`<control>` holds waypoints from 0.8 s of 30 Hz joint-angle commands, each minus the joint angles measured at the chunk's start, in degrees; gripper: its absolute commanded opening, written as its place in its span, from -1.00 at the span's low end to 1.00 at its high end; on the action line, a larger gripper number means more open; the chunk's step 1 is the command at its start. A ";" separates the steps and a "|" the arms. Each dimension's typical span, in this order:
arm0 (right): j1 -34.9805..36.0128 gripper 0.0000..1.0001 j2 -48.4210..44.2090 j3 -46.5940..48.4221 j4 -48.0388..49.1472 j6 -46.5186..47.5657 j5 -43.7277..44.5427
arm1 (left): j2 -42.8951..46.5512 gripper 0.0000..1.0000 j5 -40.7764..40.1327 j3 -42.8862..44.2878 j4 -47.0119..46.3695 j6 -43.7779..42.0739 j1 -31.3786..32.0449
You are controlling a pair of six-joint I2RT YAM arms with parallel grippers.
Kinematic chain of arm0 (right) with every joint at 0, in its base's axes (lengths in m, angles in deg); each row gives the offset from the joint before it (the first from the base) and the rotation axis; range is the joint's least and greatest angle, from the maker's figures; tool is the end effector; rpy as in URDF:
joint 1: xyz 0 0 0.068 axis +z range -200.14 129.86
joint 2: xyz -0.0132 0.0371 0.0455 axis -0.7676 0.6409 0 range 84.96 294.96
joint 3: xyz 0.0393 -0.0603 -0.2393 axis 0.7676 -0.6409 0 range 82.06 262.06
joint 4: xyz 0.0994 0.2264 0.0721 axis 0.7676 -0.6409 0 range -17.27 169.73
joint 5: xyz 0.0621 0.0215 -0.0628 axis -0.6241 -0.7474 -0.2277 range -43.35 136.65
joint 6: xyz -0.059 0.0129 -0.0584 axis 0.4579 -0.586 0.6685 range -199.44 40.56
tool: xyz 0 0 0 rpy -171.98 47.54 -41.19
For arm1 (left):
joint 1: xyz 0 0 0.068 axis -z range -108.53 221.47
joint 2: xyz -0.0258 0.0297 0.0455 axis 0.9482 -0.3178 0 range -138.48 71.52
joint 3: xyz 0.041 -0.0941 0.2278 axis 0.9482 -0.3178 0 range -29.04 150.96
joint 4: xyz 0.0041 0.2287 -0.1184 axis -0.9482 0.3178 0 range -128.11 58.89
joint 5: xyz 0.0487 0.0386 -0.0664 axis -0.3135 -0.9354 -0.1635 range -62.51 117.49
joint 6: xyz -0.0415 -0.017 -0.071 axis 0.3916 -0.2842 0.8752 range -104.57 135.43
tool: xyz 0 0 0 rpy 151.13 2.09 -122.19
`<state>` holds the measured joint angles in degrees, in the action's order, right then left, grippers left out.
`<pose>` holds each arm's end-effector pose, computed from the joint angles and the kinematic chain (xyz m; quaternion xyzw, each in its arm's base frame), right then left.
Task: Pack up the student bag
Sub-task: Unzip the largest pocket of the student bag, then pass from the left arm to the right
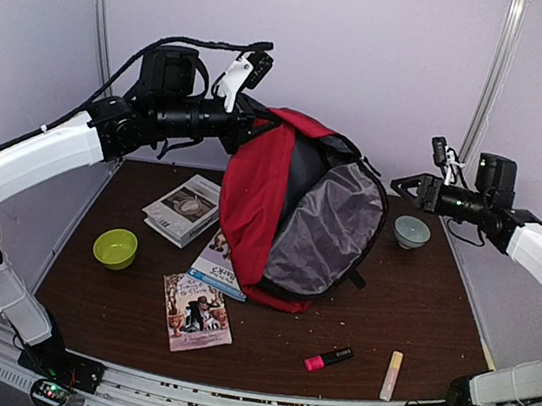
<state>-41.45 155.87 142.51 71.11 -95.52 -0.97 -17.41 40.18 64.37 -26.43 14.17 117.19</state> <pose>0.2942 0.1000 0.3154 -0.1856 0.7588 0.4349 0.4479 0.2645 -0.2944 0.4140 0.3642 0.6546 -0.3254 0.5771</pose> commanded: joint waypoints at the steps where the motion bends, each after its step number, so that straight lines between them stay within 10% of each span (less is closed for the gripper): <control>1: 1.25 0.35 -6.95 -9.76 14.16 -8.69 -4.81 | 1.45 -1.00 -4.62 -0.04 -10.60 2.51 -0.31; 7: 10.11 0.97 -12.58 -22.34 30.49 -12.28 -5.10 | 0.96 -1.00 -3.95 0.02 -11.24 2.84 -0.30; 18: 13.26 0.89 4.46 -19.06 37.63 -13.26 5.87 | 0.62 -1.00 -2.11 -0.78 -11.99 3.08 -0.28; 21: 13.53 0.54 8.24 -18.23 43.30 -16.35 3.32 | 0.82 -1.00 -2.41 -1.28 -12.50 3.03 -0.36; 24: 12.50 -0.34 10.54 -16.36 50.60 -23.65 -3.65 | 1.03 -1.00 -2.47 -1.77 -12.41 2.96 -0.63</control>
<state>-28.40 164.53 122.84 109.82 -110.88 2.18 -17.63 37.36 62.68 -30.89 16.64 117.16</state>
